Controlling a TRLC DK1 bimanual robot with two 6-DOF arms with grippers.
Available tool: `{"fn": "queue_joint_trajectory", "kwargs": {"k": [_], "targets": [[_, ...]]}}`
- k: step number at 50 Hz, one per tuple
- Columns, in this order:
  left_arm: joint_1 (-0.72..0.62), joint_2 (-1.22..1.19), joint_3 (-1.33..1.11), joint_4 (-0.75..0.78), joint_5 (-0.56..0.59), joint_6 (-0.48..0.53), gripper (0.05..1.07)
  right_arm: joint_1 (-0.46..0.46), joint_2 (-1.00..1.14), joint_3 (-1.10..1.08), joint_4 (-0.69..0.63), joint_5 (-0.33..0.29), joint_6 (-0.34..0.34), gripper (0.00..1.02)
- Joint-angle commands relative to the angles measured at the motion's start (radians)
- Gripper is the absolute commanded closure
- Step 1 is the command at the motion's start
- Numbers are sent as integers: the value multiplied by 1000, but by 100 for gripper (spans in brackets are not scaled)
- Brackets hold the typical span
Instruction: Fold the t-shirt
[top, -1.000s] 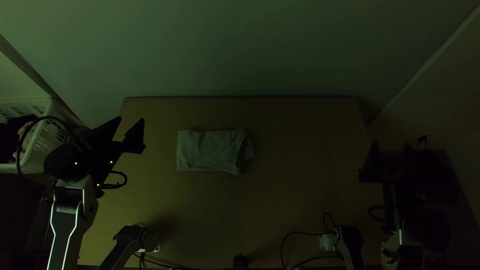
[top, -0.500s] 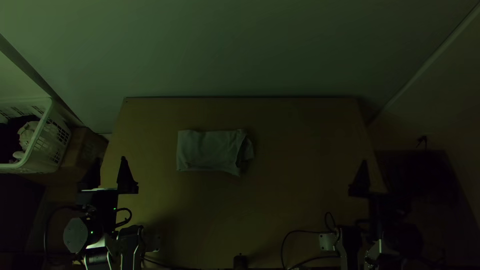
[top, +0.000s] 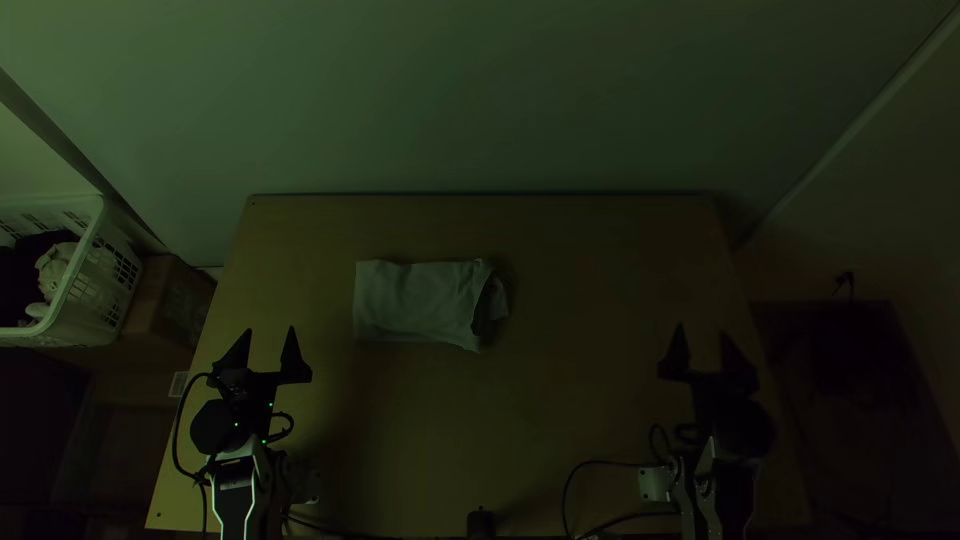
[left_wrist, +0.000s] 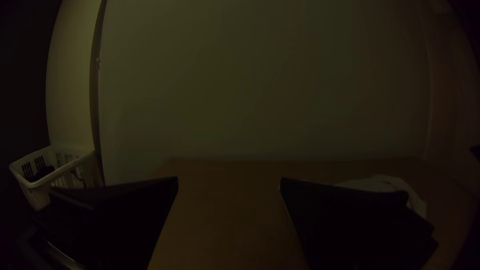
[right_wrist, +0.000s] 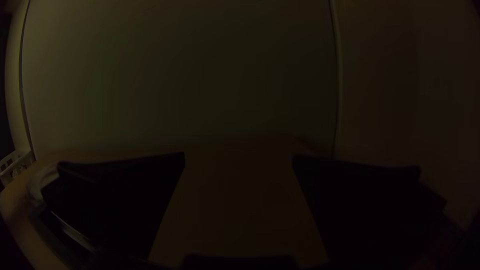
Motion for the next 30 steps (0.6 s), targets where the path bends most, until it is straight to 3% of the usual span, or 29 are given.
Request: {"fn": "queue_joint_trajectory", "kwargs": {"k": [1,30], "targets": [[2,-8,-49,16,-2,32,9,8,-8,-49,25,9,19,4],[4,-8,-63,18,-5,32,9,21,-2,-58,35,13,14,4]]}}
